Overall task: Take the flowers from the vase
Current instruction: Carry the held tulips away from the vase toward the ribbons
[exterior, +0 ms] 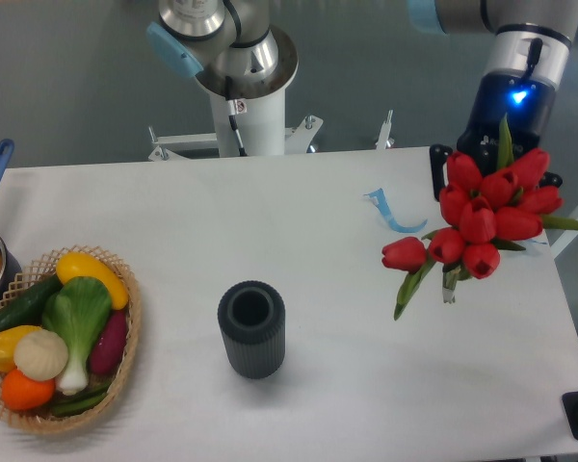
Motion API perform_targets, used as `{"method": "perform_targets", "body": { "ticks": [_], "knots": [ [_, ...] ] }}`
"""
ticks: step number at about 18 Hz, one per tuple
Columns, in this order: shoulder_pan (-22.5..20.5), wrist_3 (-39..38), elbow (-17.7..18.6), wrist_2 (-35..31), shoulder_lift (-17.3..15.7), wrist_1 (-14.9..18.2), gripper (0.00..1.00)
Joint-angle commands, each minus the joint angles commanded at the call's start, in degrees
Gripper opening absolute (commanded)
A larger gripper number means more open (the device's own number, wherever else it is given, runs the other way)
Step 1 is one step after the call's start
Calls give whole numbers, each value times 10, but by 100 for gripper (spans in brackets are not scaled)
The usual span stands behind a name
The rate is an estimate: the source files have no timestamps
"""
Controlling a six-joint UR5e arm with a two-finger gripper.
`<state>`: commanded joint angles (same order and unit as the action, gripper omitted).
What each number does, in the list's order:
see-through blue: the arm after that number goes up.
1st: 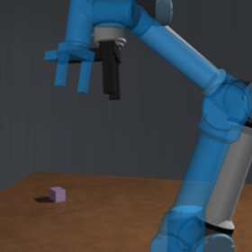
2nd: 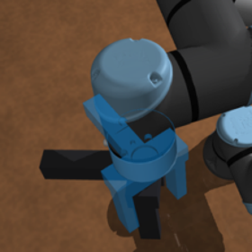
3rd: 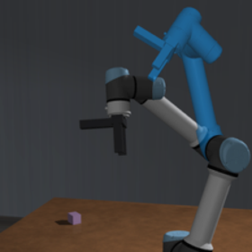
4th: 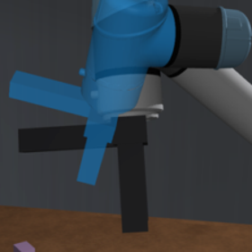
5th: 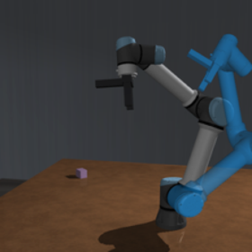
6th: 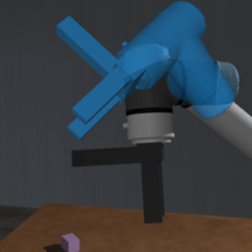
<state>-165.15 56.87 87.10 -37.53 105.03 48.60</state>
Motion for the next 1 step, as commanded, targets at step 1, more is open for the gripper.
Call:
{"method": "perform_targets", "body": {
  "ticks": [1],
  "knots": [
    [0, 0, 1, 0, 0, -1, 36]
  ]
}}
